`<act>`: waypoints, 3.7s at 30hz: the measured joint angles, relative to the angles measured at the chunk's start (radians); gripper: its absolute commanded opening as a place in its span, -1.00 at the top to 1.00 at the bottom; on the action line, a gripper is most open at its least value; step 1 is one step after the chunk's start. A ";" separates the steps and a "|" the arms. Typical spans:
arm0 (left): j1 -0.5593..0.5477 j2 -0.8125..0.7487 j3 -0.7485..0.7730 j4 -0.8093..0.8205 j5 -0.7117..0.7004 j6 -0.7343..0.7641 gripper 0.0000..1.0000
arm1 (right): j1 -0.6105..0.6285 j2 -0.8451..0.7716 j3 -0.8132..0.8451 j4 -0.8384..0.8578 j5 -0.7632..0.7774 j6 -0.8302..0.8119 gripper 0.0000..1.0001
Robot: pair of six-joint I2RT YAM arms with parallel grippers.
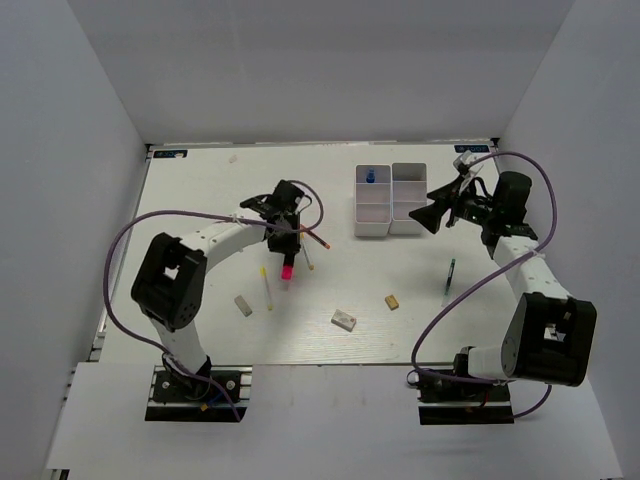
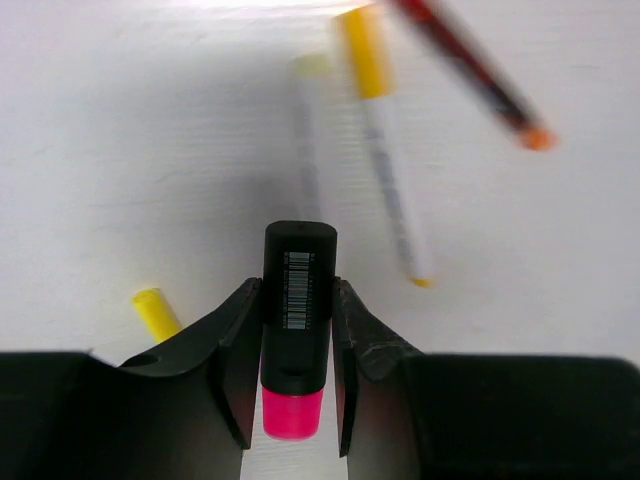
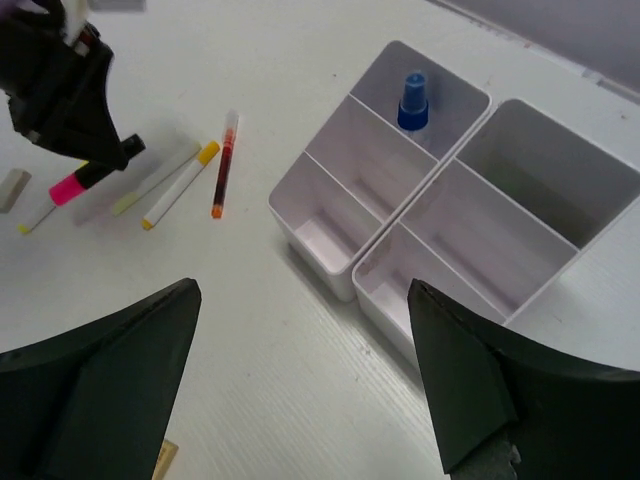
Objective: Sort the stationery into containers
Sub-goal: Pick up the pen from the center of the board, then place the pen in the storage box, then pick up the pen from the center of the board.
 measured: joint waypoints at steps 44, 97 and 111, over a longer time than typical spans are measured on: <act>-0.106 0.647 0.835 1.300 0.500 -0.023 0.66 | -0.185 -0.117 -0.132 -0.245 0.095 0.011 1.00; -0.147 0.784 0.963 1.130 0.224 0.196 -0.21 | -0.197 -0.130 -0.165 -0.270 0.028 0.010 -0.55; -0.146 -0.020 0.290 0.930 0.161 0.260 -0.99 | -0.196 -0.081 -0.002 -0.612 0.165 -0.232 -0.73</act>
